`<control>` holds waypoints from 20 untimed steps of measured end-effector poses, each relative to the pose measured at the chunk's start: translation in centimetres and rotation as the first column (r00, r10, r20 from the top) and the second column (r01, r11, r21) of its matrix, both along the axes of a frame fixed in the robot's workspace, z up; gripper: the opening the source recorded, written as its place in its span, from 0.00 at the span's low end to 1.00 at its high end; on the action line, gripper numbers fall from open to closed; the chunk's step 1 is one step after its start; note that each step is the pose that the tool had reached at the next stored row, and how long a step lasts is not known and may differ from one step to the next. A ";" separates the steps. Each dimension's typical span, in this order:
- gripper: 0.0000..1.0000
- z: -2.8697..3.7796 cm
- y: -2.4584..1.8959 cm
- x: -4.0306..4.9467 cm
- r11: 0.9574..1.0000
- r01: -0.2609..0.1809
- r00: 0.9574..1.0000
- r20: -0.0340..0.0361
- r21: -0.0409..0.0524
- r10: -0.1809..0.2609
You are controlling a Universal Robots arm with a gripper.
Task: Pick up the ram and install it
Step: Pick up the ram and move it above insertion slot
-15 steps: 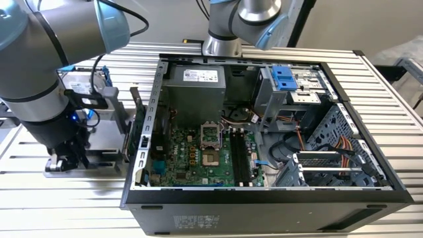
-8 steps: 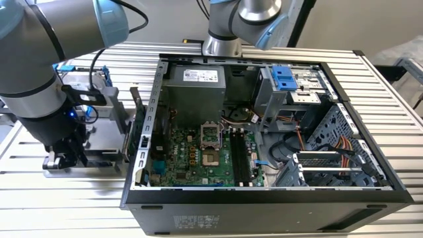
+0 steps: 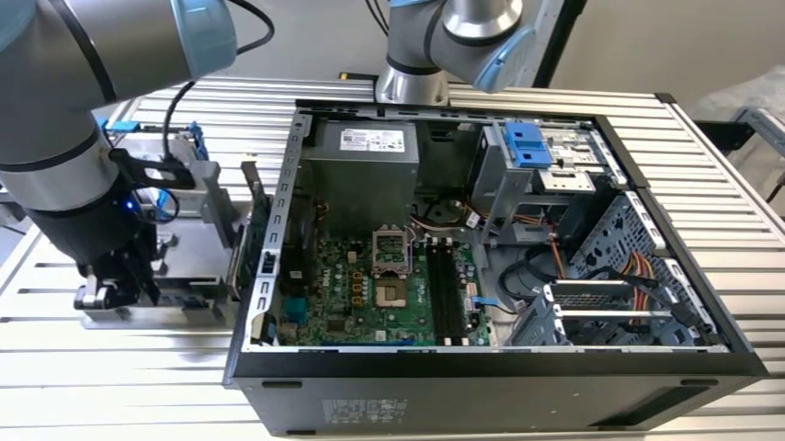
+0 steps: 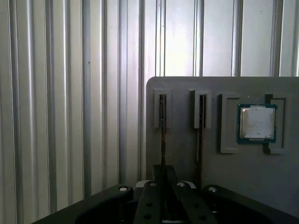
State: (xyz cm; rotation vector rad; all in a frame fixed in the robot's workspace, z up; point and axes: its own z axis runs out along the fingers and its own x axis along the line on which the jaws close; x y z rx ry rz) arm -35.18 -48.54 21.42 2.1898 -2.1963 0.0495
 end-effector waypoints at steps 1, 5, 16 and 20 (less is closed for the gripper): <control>0.00 0.08 0.00 0.00 1.000 0.000 1.000 0.000 0.000 0.000; 0.00 0.36 0.00 0.00 1.000 0.000 1.000 0.000 0.000 0.000; 0.00 1.08 0.00 -0.01 1.000 0.000 1.000 0.000 0.000 0.000; 0.00 1.48 0.00 -0.01 1.000 0.000 1.000 0.000 0.000 0.000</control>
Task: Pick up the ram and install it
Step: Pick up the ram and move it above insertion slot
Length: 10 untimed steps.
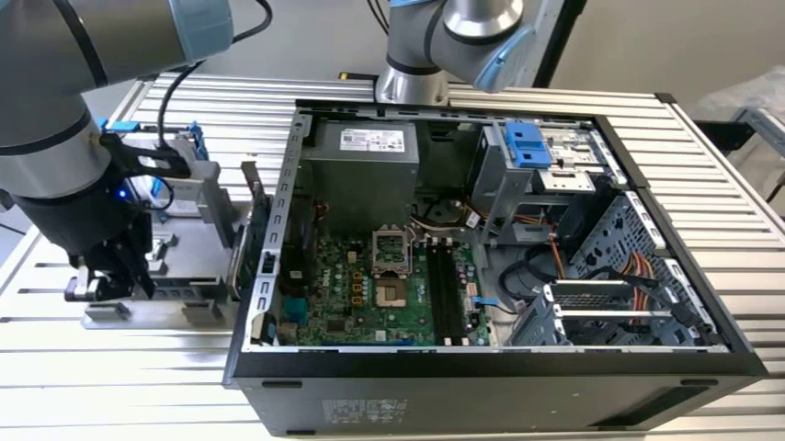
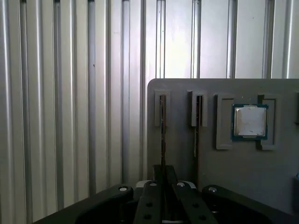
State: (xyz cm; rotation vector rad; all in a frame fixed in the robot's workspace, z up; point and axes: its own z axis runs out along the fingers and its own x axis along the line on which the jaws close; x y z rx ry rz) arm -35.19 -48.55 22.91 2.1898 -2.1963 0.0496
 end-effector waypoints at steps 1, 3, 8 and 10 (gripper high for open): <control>0.00 0.09 0.00 0.00 1.000 0.000 1.000 0.000 0.000 0.000; 0.00 0.28 0.00 0.00 1.000 0.000 1.000 0.000 0.000 0.000; 0.00 0.69 0.00 0.00 1.000 0.000 1.000 0.000 0.000 0.000; 0.00 0.87 0.00 0.00 1.000 0.000 1.000 0.000 0.000 0.000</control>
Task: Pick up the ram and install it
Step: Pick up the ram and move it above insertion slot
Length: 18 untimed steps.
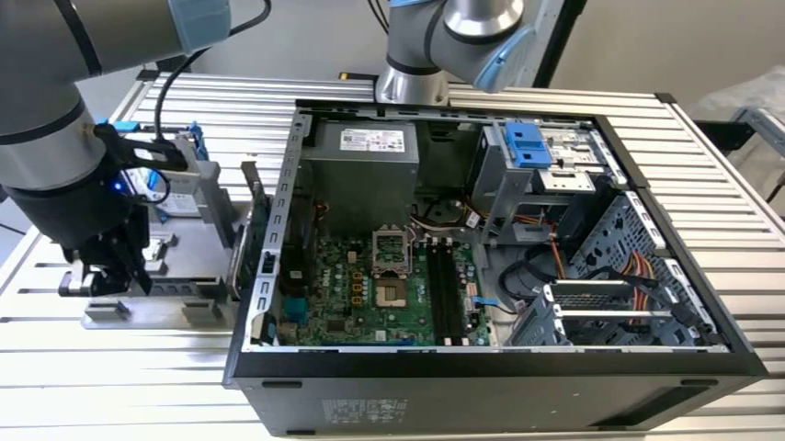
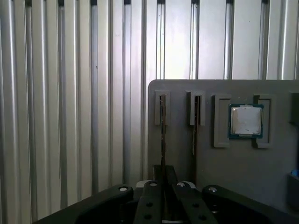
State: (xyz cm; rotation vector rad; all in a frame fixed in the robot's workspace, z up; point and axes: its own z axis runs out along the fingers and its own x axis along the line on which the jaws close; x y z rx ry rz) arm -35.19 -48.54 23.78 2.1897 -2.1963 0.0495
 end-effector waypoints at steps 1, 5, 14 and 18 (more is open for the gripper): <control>0.00 0.08 0.00 0.00 1.000 0.000 1.000 0.000 0.000 0.000; 0.00 0.38 0.00 0.00 1.000 0.000 1.000 0.000 0.000 0.000; 0.00 1.04 0.00 0.00 1.000 0.000 1.000 0.000 0.000 0.000; 0.00 1.32 0.00 0.00 1.000 0.000 1.000 0.000 0.000 0.000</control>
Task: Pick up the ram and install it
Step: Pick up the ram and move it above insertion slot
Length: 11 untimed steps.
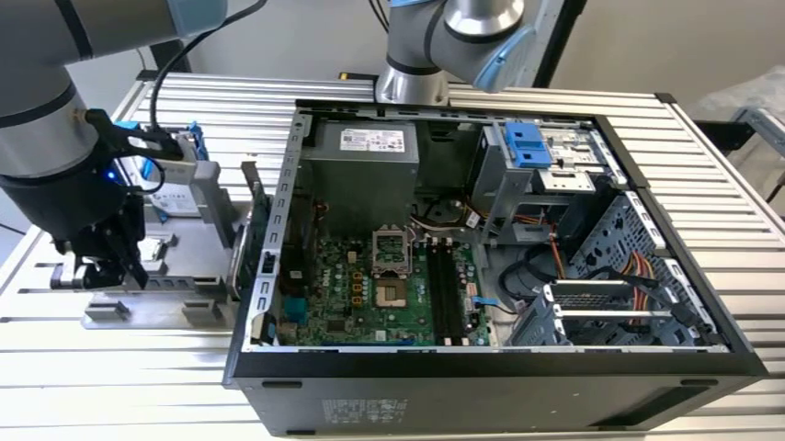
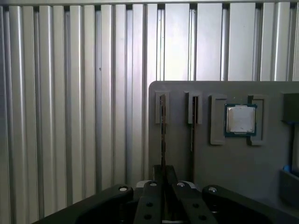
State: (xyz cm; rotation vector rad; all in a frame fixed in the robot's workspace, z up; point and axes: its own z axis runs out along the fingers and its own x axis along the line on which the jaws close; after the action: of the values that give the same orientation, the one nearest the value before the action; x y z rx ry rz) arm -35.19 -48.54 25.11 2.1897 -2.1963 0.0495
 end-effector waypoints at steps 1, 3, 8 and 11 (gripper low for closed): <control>0.00 0.07 0.00 0.00 1.000 0.000 1.000 0.000 0.000 0.000; 0.00 0.19 0.00 0.00 1.000 0.000 1.000 0.000 0.000 0.000; 0.00 0.41 0.00 0.00 1.000 0.000 1.000 0.000 0.000 0.000; 0.00 0.46 0.00 0.00 1.000 0.000 1.000 0.000 0.000 0.000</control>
State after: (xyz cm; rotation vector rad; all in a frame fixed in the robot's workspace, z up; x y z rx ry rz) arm -35.19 -48.54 25.56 2.1897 -2.1964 0.0496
